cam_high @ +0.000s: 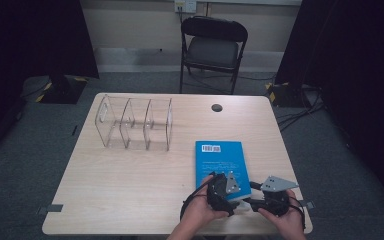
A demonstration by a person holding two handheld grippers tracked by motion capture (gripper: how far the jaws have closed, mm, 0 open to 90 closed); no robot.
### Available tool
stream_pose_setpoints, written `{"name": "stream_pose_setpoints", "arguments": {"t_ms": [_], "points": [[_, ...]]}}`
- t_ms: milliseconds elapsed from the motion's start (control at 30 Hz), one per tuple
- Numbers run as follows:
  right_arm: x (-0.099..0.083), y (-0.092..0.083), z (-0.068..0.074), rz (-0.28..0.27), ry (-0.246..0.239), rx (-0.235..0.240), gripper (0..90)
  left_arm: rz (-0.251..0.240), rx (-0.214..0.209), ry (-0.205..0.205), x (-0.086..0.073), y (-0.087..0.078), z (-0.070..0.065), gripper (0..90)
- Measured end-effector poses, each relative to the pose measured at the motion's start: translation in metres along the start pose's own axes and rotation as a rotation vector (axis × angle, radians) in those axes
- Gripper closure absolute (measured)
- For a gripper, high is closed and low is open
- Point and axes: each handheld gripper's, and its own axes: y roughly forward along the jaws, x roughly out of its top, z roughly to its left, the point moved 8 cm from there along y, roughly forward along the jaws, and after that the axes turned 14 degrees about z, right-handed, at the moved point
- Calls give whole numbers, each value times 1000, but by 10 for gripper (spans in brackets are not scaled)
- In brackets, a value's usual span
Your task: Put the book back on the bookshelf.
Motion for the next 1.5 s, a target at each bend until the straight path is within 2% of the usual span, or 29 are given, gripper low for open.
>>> {"name": "stream_pose_setpoints", "arguments": {"t_ms": [133,167,233,333,467,633,833,967,1033,1200,1267,1367,1500], "points": [[2,-2,0,-21,21,21,447,-5,16,-10,4,3,0,89],[3,-3,1,-23,28,26,447,10,29,-8,4,4,1,83],[4,-3,1,-29,20,20,456,7,32,-7,5,6,1,70],[5,-4,1,-31,28,22,456,18,59,-4,6,9,4,56],[6,-7,3,-40,22,27,456,14,89,-17,7,9,9,100],[6,-7,3,-39,26,30,455,9,92,-18,6,8,12,155],[6,-8,3,-40,32,33,455,8,87,-23,6,8,13,149],[6,-8,3,-41,31,36,455,18,94,-10,5,8,13,155],[6,-7,3,-41,30,36,455,8,89,-20,6,7,12,171],[7,-8,3,-52,41,40,455,-1,87,11,6,4,12,279],[7,-8,3,-52,40,40,455,-8,87,11,7,4,11,295],[7,-8,3,-57,42,51,451,-6,91,38,8,3,9,327],[6,-7,2,-56,50,58,412,1,84,42,8,3,9,339]]}}
